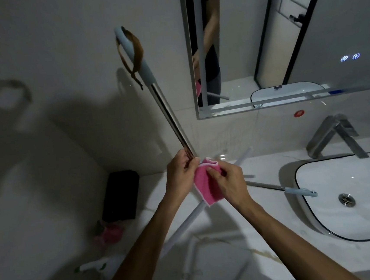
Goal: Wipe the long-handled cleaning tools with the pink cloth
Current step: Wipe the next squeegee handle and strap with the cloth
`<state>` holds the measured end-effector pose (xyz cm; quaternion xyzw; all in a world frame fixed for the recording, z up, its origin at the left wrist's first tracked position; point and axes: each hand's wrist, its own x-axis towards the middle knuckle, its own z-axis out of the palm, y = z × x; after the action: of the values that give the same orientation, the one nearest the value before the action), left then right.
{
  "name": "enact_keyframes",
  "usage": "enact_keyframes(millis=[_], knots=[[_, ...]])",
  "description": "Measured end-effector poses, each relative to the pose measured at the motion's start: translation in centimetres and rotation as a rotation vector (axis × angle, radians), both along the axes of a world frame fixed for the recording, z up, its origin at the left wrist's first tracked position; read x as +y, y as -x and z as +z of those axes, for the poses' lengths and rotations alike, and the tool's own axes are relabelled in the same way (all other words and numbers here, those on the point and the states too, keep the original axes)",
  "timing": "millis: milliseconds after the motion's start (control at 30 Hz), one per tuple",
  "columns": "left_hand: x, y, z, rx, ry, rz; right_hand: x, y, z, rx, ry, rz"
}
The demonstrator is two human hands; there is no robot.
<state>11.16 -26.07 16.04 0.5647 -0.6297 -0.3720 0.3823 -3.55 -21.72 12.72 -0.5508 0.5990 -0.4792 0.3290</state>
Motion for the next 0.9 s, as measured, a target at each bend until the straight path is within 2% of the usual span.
enact_keyframes(millis=[133, 200, 300, 400, 467, 633, 800, 900], knots=[[0.0, 0.1, 0.6, -0.008, 0.002, 0.029, 0.3, 0.7, 1.0, -0.142, 0.127, -0.108], [0.2, -0.2, 0.9, -0.023, 0.025, 0.035, 0.3, 1.2, 1.7, -0.145, 0.138, -0.051], [0.5, -0.1, 1.5, -0.074, 0.031, 0.060, 0.2, 1.0, 1.9, -0.071, 0.118, 0.112], [0.9, 0.3, 1.9, -0.079, 0.044, 0.116, 0.0, 0.0, 1.2, 0.086, 0.131, 0.190], [1.3, 0.3, 2.3, -0.082, 0.065, 0.145, -0.2, -0.7, 0.8, 0.171, 0.110, 0.168], [2.1, 0.7, 3.0, -0.079, 0.106, 0.146, -0.1, -1.7, 0.4, 0.235, 0.048, 0.149], [2.1, 0.5, 2.7, 0.075, -0.026, 0.022, 0.2, -1.3, 0.7, 0.274, 0.022, 0.167], [1.8, -0.1, 2.5, 0.010, -0.002, 0.025, 0.7, -0.7, 1.1, 0.353, 0.020, 0.165]])
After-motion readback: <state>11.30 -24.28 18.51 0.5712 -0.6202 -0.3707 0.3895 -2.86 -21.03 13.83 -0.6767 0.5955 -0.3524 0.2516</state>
